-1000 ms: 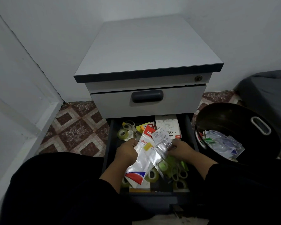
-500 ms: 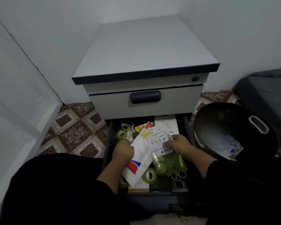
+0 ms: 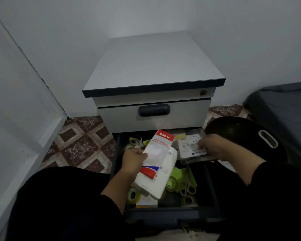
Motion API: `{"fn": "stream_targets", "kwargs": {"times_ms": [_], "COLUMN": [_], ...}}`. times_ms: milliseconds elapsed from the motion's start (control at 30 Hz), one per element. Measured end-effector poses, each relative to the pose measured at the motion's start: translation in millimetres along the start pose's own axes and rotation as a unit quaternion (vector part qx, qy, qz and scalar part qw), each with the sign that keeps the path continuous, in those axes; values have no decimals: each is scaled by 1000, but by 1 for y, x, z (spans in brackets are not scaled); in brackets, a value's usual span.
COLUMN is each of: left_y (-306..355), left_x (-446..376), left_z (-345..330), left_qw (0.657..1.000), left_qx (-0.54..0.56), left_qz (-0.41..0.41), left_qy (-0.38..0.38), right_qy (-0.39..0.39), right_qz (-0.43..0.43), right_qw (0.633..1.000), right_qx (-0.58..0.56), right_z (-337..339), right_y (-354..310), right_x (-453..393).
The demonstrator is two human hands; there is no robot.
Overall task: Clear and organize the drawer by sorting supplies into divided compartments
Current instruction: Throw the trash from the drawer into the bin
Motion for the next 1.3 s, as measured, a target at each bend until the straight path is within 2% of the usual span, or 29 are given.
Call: {"fn": "stream_targets", "kwargs": {"times_ms": [100,200,367,600,767,867,967,1133,1200,1300], "left_y": [17,36,63,93,95,87,69,25,6,-21], "left_x": [6,7,1,-22,-24,-19,-18,-27,-31,-40], "left_z": [-30,-66,-128,-205,-246,-242,-217,-140,-104,-51], "left_qw": [998,995,991,989,979,972,975,978,978,985], "left_qx": [40,25,14,-14,4,12,11,-46,-74,-106], "left_qz": [-7,-23,-33,-87,-68,-86,-96,-124,-125,-91], "left_qy": [-50,-94,-126,-118,-190,-218,-198,-163,-148,-98], "right_qy": [34,66,126,138,98,176,218,202,188,179], "right_qz": [-25,-58,-96,-122,-163,-133,-99,83,169,289], "right_qw": [999,995,987,980,982,971,944,906,877,796], "right_qx": [21,37,8,-78,2,92,226,363,410,501], "right_z": [42,93,158,175,165,174,162,94,54,-11], "right_y": [-4,-2,15,28,27,16,1,-32,-39,-40], "right_x": [12,5,-9,-5,8,-1,0,5,5,11]}}
Point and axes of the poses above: each hand's wrist, its own x-axis away from the middle knuckle, its own z-axis out of the back of the hand, y = z × x, the point moved 8 cm from there along -x, towards the middle knuckle, and after that the axes turned 15 degrees about -z, right-handed, at the moved point
